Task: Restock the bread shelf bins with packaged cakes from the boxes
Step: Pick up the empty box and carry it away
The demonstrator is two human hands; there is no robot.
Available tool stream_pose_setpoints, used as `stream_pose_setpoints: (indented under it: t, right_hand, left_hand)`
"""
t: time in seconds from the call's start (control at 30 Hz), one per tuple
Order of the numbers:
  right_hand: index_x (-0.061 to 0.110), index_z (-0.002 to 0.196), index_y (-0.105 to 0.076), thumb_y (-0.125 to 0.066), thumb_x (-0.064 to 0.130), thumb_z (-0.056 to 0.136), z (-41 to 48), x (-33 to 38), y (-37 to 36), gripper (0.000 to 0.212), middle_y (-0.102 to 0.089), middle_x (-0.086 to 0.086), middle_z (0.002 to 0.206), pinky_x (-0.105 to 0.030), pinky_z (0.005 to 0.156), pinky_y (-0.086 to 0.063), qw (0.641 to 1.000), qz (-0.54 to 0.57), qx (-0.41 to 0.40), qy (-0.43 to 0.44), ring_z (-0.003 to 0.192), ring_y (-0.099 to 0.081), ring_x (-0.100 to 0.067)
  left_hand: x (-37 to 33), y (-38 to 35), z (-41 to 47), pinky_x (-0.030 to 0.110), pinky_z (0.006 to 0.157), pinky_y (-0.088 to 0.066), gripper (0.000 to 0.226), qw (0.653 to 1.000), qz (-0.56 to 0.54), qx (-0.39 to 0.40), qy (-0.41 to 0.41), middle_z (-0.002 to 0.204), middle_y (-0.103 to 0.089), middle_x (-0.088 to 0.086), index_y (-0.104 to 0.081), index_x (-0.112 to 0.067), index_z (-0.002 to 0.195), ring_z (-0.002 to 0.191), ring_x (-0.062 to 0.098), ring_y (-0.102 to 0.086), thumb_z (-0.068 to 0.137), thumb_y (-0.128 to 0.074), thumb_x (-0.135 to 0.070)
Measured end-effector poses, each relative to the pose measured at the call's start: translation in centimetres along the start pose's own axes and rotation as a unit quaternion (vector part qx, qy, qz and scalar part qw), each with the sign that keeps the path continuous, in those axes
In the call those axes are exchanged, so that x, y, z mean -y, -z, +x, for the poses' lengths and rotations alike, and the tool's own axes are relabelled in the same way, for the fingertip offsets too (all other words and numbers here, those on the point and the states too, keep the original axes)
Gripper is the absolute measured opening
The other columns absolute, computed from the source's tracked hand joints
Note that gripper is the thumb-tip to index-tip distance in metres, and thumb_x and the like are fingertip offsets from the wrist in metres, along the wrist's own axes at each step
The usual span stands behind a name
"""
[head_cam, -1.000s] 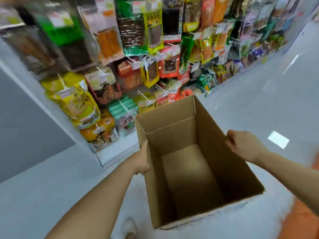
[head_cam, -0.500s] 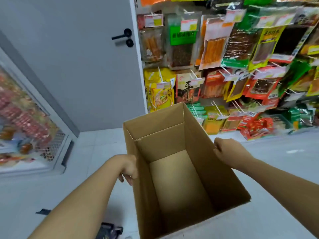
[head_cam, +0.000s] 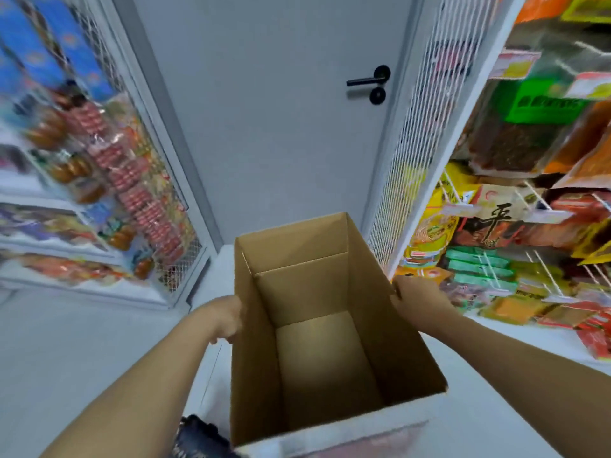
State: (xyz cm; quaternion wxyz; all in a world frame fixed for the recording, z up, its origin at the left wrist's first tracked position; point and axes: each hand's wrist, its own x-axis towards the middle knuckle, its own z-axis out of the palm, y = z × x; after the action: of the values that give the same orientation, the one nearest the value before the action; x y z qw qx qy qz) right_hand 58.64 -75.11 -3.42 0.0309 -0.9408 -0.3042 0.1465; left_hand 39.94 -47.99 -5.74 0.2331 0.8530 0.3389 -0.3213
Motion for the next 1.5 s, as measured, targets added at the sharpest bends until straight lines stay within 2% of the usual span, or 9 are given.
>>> stream_pose_setpoints:
  t: [0.1, 0.23, 0.37, 0.47, 0.63, 0.87, 1.1, 1.37, 1.5]
  right_hand:
    - [0.013, 0.087, -0.048, -0.046, 0.021, 0.092, 4.8, 3.4, 0.3, 0.009, -0.057, -0.009, 0.086, -0.028, 0.065, -0.037, 0.999, 0.021, 0.023, -0.006, 0.086, -0.059, -0.028]
    - [0.015, 0.086, -0.047, -0.048, 0.02, 0.093, 12.3, 7.5, 0.5, 0.008, -0.052, -0.001, 0.083, -0.024, 0.063, -0.037, 0.999, 0.024, 0.038, 0.012, 0.083, -0.058, -0.022]
    - [0.014, 0.084, -0.051, -0.053, 0.02, 0.092, 21.7, 10.3, -0.6, 0.01, -0.053, -0.001, 0.077, -0.023, 0.057, -0.036, 0.996, 0.038, 0.075, 0.017, 0.072, -0.052, -0.017]
    - [0.014, 0.089, -0.049, -0.053, 0.021, 0.093, 29.0, 12.6, -1.6, 0.009, -0.051, 0.001, 0.078, -0.02, 0.057, -0.035, 0.991, 0.044, 0.121, 0.029, 0.073, -0.049, -0.015]
    - [0.008, 0.114, -0.06, -0.055, 0.019, 0.09, 39.2, 15.6, -3.9, 0.026, -0.066, -0.01, 0.107, -0.024, 0.075, -0.046, 0.977, 0.048, 0.203, 0.046, 0.091, -0.063, -0.021]
    - [0.009, 0.125, -0.056, -0.053, 0.023, 0.093, 49.5, 20.1, -10.7, 0.035, -0.068, -0.012, 0.107, -0.036, 0.085, -0.053, 0.971, 0.049, 0.23, 0.038, 0.092, -0.067, -0.023]
    - [0.01, 0.129, -0.048, -0.055, 0.018, 0.095, 56.9, 24.5, -19.6, 0.036, -0.067, -0.007, 0.095, -0.009, 0.046, -0.042, 0.963, 0.116, 0.242, -0.006, 0.067, -0.059, -0.009]
    - [0.009, 0.13, -0.047, -0.053, 0.02, 0.096, 60.8, 28.4, -28.0, 0.037, -0.065, -0.008, 0.088, -0.03, 0.063, -0.052, 0.958, 0.184, 0.216, -0.033, 0.073, -0.065, -0.022]
    - [0.011, 0.129, -0.047, -0.054, 0.017, 0.094, 62.0, 29.6, -30.4, 0.037, -0.067, -0.008, 0.09, -0.027, 0.059, -0.048, 0.955, 0.2, 0.214, -0.045, 0.075, -0.065, -0.022]
  left_hand:
    - [3.0, 2.0, 4.4, 0.029, 0.071, -0.049, 0.029, 0.994, 0.035, -0.107, -0.002, 0.111, -0.065, 0.009, -0.065, -0.01, 0.11, 0.094, 0.024, -0.063, 0.091, -0.045, -0.004]
    - [5.5, 5.0, 9.4, 0.033, 0.078, -0.051, 0.039, 0.986, 0.008, -0.164, 0.018, 0.116, -0.06, 0.007, -0.059, -0.013, 0.122, 0.101, 0.026, -0.061, 0.089, -0.043, -0.002]
    - [7.2, 8.8, 15.9, 0.034, 0.1, -0.043, 0.069, 0.987, -0.019, -0.161, 0.003, 0.139, -0.045, 0.011, -0.027, -0.016, 0.15, 0.124, 0.026, -0.05, 0.087, -0.047, 0.004]
    - [8.0, 11.5, 21.5, 0.035, 0.102, -0.042, 0.062, 0.981, -0.063, -0.179, 0.025, 0.136, -0.048, 0.012, -0.033, -0.014, 0.146, 0.122, 0.027, -0.052, 0.088, -0.051, 0.0]
    - [9.5, 14.2, 29.0, 0.033, 0.102, -0.043, 0.051, 0.967, -0.118, -0.205, 0.092, 0.134, -0.052, 0.01, -0.051, -0.015, 0.135, 0.119, 0.026, -0.055, 0.088, -0.048, 0.007]
    - [13.9, 16.1, 39.4, 0.032, 0.1, -0.041, 0.05, 0.957, -0.124, -0.23, 0.127, 0.137, -0.05, 0.009, -0.054, -0.014, 0.134, 0.118, 0.028, -0.056, 0.088, -0.048, 0.007]
    - [19.5, 15.3, 50.4, 0.037, 0.102, -0.044, 0.056, 0.96, -0.115, -0.221, 0.127, 0.141, -0.045, 0.008, -0.045, -0.015, 0.14, 0.119, 0.027, -0.055, 0.088, -0.046, 0.008]
    - [24.3, 13.4, 58.6, 0.034, 0.102, -0.039, 0.06, 0.95, -0.122, -0.242, 0.154, 0.145, -0.042, 0.01, -0.036, -0.016, 0.146, 0.123, 0.028, -0.05, 0.091, -0.044, 0.007]
    - [25.6, 13.2, 61.2, 0.036, 0.101, -0.04, 0.062, 0.944, -0.125, -0.261, 0.157, 0.145, -0.041, 0.012, -0.036, -0.015, 0.146, 0.122, 0.031, -0.051, 0.09, -0.042, 0.01]
